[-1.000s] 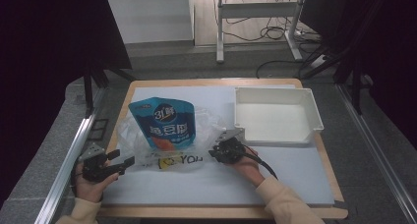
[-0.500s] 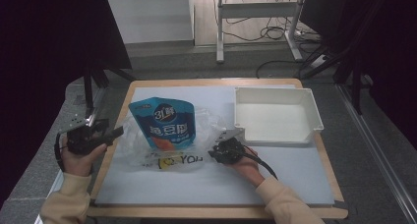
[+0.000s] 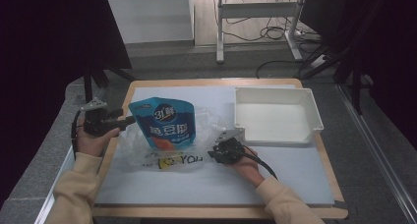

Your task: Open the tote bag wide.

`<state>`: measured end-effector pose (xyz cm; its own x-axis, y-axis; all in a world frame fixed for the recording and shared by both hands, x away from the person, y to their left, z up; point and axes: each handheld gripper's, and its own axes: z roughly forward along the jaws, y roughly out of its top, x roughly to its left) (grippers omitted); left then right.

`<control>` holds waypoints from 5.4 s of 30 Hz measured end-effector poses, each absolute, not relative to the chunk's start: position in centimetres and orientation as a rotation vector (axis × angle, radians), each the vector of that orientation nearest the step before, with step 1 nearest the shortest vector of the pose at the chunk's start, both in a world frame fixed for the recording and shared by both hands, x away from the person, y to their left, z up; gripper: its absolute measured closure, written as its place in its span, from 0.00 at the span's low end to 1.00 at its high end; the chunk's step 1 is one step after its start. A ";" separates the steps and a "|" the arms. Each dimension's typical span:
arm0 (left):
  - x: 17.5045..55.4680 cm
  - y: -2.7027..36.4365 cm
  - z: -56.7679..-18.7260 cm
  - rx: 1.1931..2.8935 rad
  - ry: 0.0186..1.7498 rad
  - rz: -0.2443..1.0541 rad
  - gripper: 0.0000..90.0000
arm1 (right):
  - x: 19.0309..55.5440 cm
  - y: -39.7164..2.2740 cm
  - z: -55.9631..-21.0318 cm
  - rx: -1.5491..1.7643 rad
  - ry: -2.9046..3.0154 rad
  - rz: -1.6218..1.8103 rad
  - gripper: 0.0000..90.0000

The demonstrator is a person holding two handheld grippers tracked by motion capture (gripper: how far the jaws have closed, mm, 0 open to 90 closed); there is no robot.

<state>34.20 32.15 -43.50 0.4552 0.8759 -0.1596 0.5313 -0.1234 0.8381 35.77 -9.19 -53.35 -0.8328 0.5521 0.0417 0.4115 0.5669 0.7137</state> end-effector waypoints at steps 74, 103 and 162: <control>33.6 32.0 -45.5 1.797 1.168 0.370 0.97 | 39.6 -12.5 -38.7 0.768 2.277 1.450 0.46; 33.5 32.3 -45.6 1.788 1.170 0.368 0.97 | 44.3 -7.1 -44.1 0.850 2.503 1.285 0.55; 34.5 32.1 -50.7 1.859 1.274 0.387 0.97 | 40.3 -5.5 -52.3 0.972 2.393 1.106 0.97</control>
<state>34.53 32.07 -50.70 0.4386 0.8778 -0.1928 0.6225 -0.1420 0.7696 40.29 -5.52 -52.32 -0.7126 0.7014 -0.0130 0.4446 0.4658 0.7651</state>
